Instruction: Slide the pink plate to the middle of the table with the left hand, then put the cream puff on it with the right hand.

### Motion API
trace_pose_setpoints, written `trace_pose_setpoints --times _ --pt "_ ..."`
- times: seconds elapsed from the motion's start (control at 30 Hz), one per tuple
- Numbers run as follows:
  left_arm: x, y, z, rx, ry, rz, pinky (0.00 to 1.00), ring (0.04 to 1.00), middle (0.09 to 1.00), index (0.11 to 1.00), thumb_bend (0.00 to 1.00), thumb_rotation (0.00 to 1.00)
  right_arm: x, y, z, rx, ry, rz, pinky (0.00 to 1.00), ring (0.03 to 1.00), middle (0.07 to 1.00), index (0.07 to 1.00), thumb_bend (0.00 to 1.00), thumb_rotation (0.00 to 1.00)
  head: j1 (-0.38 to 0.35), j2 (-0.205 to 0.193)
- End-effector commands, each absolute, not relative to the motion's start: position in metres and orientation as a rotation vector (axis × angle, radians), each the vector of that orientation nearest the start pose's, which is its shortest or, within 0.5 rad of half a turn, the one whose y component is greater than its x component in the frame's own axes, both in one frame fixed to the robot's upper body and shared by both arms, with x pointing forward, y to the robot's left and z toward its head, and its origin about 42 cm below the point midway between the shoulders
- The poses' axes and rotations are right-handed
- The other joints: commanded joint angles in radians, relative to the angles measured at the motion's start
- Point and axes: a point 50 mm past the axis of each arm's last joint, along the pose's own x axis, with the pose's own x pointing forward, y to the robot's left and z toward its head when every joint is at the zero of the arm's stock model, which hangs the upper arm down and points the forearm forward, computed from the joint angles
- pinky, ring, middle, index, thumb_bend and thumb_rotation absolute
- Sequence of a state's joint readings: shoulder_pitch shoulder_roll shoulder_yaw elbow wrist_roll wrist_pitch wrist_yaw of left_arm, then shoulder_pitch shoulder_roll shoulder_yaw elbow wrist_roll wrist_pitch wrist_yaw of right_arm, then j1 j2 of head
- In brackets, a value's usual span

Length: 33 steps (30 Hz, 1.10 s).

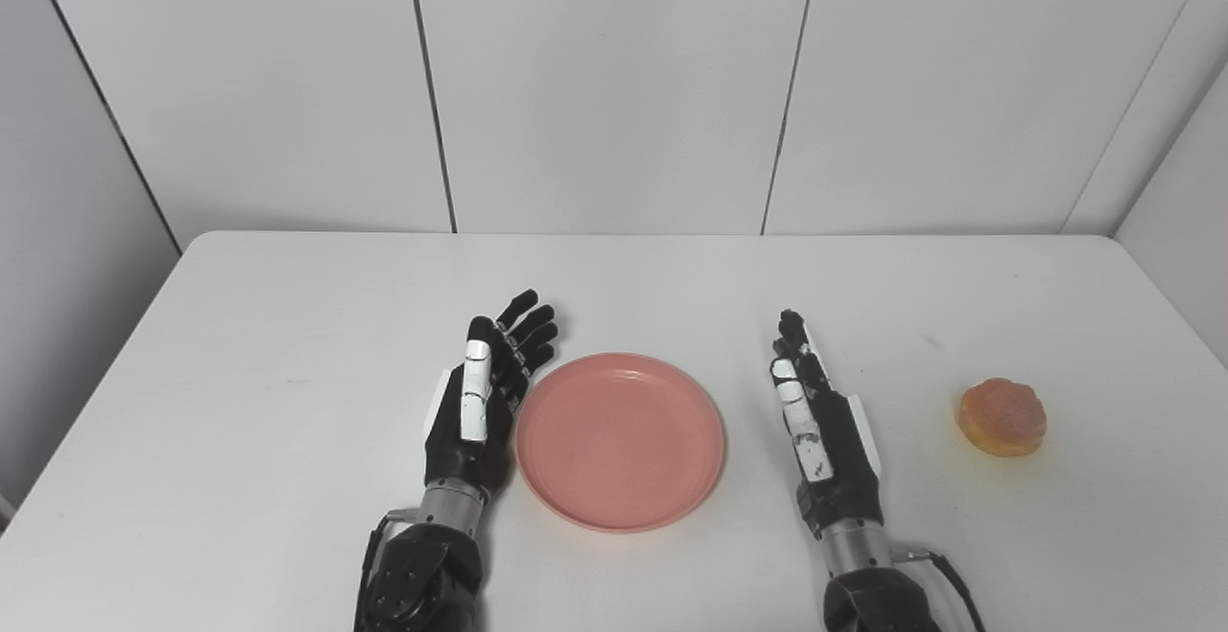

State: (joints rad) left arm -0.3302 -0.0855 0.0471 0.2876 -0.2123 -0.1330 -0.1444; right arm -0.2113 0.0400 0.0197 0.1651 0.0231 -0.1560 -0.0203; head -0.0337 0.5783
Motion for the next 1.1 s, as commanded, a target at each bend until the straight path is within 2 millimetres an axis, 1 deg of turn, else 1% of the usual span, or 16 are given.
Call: trace_pose_setpoints --times 0.0,0.1,0.17,0.3,0.37,0.43,0.5,0.53,0.63,0.73,0.87,0.9,0.97,1.0,1.03,1.07 --pt "0.371 0.152 0.117 -0.301 -0.123 -0.182 0.9 0.869 0.852 0.823 0.68 1.0 0.316 -0.194 0.073 0.036 -0.028 0.019 1.0 1.0 0.998 0.968 0.62 0.86 0.0 0.001" --pt "0.37 0.154 0.118 -0.289 -0.125 -0.186 0.9 0.871 0.854 0.827 0.68 1.0 0.316 -0.194 0.071 0.04 -0.028 0.01 1.0 1.0 0.993 0.958 0.62 0.85 -0.005 0.002" --pt "0.369 0.156 0.118 -0.272 -0.126 -0.19 0.9 0.875 0.86 0.833 0.69 1.0 0.316 -0.194 0.071 0.039 -0.025 0.015 1.0 1.0 0.993 0.963 0.63 0.86 -0.011 0.002" --pt "0.368 0.166 0.114 -0.261 -0.127 -0.184 0.9 0.875 0.862 0.837 0.68 0.99 0.316 -0.193 0.073 0.049 -0.028 0.014 1.0 1.0 0.995 0.967 0.64 0.87 -0.022 0.009" --pt "0.367 0.17 0.113 -0.255 -0.122 -0.185 0.91 0.883 0.871 0.847 0.68 0.99 0.316 -0.194 0.073 0.045 -0.029 0.014 1.0 1.0 0.994 0.963 0.64 0.84 -0.023 0.014" --pt "0.365 0.173 0.113 -0.248 -0.121 -0.185 0.94 0.903 0.89 0.871 0.68 1.0 0.316 -0.195 0.074 0.02 -0.032 0.016 1.0 1.0 0.996 0.968 0.63 0.88 -0.024 0.018" --pt "0.361 0.176 0.111 -0.244 -0.114 -0.185 0.98 0.939 0.925 0.909 0.69 0.99 0.315 -0.195 0.075 0.009 -0.034 0.014 1.0 1.0 0.999 0.966 0.63 0.9 -0.031 0.024" --pt "0.359 0.177 0.111 -0.24 -0.11 -0.189 0.98 0.939 0.925 0.909 0.69 0.99 0.315 -0.195 0.076 0.004 -0.034 0.015 1.0 1.0 0.999 0.966 0.63 0.9 -0.032 0.024" --pt "0.356 0.179 0.107 -0.216 -0.108 -0.212 1.0 0.979 0.965 0.946 0.69 1.0 0.312 -0.198 0.077 -0.008 -0.04 0.015 1.0 1.0 0.998 0.967 0.65 0.91 -0.051 0.033" --pt "0.354 0.179 0.105 -0.205 -0.104 -0.217 1.0 0.99 0.982 0.964 0.68 1.0 0.309 -0.2 0.08 -0.008 -0.056 0.012 1.0 1.0 0.997 0.976 0.66 0.89 -0.065 0.039" --pt "0.354 0.179 0.101 -0.218 -0.104 -0.206 1.0 0.996 0.994 0.975 0.66 1.0 0.307 -0.207 0.095 -0.07 -0.14 -0.004 1.0 0.994 0.979 0.983 0.71 0.9 -0.088 0.05" --pt "0.355 0.18 0.099 -0.22 -0.103 -0.205 1.0 0.998 0.996 0.977 0.66 1.0 0.308 -0.21 0.103 -0.09 -0.174 -0.014 1.0 0.992 0.979 0.985 0.72 0.9 -0.098 0.059" --pt "0.356 0.181 0.097 -0.223 -0.1 -0.204 1.0 1.0 1.0 0.984 0.67 0.99 0.31 -0.216 0.119 -0.131 -0.229 -0.031 0.99 0.976 0.974 0.983 0.69 0.9 -0.11 0.068" --pt "0.356 0.181 0.096 -0.224 -0.098 -0.204 1.0 1.0 1.0 0.984 0.69 0.99 0.31 -0.218 0.125 -0.15 -0.248 -0.042 0.98 0.968 0.971 0.98 0.69 0.91 -0.13 0.075" --pt "0.357 0.182 0.096 -0.229 -0.096 -0.206 1.0 1.0 1.0 0.984 0.69 0.99 0.312 -0.222 0.133 -0.167 -0.264 -0.05 0.97 0.967 0.97 0.98 0.69 0.92 -0.13 0.075" --pt "0.358 0.183 0.095 -0.234 -0.093 -0.207 1.0 1.0 1.0 0.984 0.7 0.99 0.312 -0.225 0.139 -0.184 -0.279 -0.059 0.98 0.975 0.978 0.986 0.7 0.92 -0.15 0.079"
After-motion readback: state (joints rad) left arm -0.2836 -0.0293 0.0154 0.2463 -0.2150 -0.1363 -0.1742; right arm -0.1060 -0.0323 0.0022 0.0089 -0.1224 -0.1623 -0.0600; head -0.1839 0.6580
